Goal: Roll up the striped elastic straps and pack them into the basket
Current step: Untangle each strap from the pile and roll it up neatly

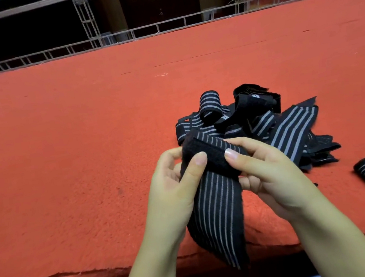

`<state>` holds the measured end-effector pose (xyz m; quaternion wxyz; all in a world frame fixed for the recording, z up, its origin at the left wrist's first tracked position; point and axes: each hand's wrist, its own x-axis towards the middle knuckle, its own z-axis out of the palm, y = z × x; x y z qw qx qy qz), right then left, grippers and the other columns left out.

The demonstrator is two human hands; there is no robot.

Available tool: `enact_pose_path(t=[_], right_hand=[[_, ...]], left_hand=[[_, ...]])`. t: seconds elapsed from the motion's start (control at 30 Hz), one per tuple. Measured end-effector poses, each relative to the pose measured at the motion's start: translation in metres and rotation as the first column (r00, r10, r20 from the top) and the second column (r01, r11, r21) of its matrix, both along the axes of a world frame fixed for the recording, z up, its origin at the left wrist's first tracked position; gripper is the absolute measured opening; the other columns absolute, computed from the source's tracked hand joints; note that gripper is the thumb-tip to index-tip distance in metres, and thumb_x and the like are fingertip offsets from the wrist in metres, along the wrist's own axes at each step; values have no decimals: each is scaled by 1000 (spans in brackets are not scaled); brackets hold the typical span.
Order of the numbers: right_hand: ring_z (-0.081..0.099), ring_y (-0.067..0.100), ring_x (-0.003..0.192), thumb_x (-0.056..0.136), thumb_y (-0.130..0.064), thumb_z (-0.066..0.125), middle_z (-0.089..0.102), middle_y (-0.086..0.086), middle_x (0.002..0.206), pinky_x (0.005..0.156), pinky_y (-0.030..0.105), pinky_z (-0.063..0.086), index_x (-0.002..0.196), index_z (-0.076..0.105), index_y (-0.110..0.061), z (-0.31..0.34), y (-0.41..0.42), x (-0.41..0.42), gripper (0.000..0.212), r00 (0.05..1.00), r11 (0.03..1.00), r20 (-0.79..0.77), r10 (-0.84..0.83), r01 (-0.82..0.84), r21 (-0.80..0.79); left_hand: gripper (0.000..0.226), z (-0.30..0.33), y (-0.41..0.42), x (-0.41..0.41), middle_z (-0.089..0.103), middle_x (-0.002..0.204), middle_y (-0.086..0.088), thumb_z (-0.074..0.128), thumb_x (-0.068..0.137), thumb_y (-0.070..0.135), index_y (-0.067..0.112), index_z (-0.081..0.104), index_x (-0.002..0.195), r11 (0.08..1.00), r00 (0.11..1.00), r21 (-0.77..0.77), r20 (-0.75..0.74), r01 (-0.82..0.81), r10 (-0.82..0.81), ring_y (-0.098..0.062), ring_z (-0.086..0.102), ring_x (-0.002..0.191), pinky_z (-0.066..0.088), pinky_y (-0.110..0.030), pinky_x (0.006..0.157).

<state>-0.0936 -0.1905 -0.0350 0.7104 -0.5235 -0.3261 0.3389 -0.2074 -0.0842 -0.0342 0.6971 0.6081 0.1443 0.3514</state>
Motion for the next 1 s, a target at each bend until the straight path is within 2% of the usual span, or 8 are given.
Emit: enact_pose_path(t=[0.1,0.2,0.4,0.57,0.67,0.8,0.9,1.0], right_hand=[[60,26,90,81,-27,61,67,12,102,70,33,48,109,68,-11,-1,1,3,34,998,1000,-67,20,-20,8],[59,25,90,81,-27,60,66,11,101,68,32,48,109,68,-10,-2,1,4,34,997,1000,-68,28,-27,14],[61,14,75,83,-29,58,66,9,92,55,25,48,110,68,-9,2,-3,4,35,998,998,-35,50,-49,33],[67,22,97,87,-29,64,71,9,108,74,37,57,115,63,-11,1,0,-1,33,1000,999,-7,-13,13,50],[67,21,99,83,-25,63,71,4,107,78,32,58,118,58,-12,-2,5,-7,38,998,995,-24,-61,63,80],[66,20,106,85,-23,65,70,5,111,89,30,53,115,60,-17,-4,9,-8,31,990,986,66,-126,118,119],[66,20,106,83,-24,65,71,1,108,92,34,52,110,62,-20,-1,9,-6,27,981,974,67,-183,171,151],[66,20,104,83,-24,66,71,2,106,88,31,53,109,62,-19,2,8,-2,27,974,964,72,-213,198,176]], left_hand=[[30,-2,-1,0,68,69,-6,71,78,27,33,58,105,985,989,100,61,-142,137,-14,59,59,47,-22,53],[21,-5,0,0,73,80,-7,73,82,23,30,67,100,960,978,199,111,-198,178,-13,65,73,50,-22,65],[12,-2,3,3,76,87,11,68,70,16,24,73,78,966,974,159,137,-202,181,-1,69,84,51,-16,77],[16,-2,0,3,76,88,7,66,75,16,16,68,91,974,976,123,132,-189,173,-3,69,84,52,-17,76],[15,-4,-3,3,76,85,0,69,79,23,20,64,93,978,978,85,95,-193,185,-9,69,81,53,-22,73],[28,-2,-7,3,76,83,-6,68,84,30,24,54,108,992,992,41,36,-123,121,-16,70,74,55,-29,67],[49,-1,-4,4,76,92,-5,69,78,28,25,50,123,999,1000,-48,-13,-14,13,-16,72,82,57,-27,71],[36,-2,1,3,75,102,-9,68,83,28,12,62,115,992,992,-72,-53,108,-112,-18,71,92,55,-24,75]])
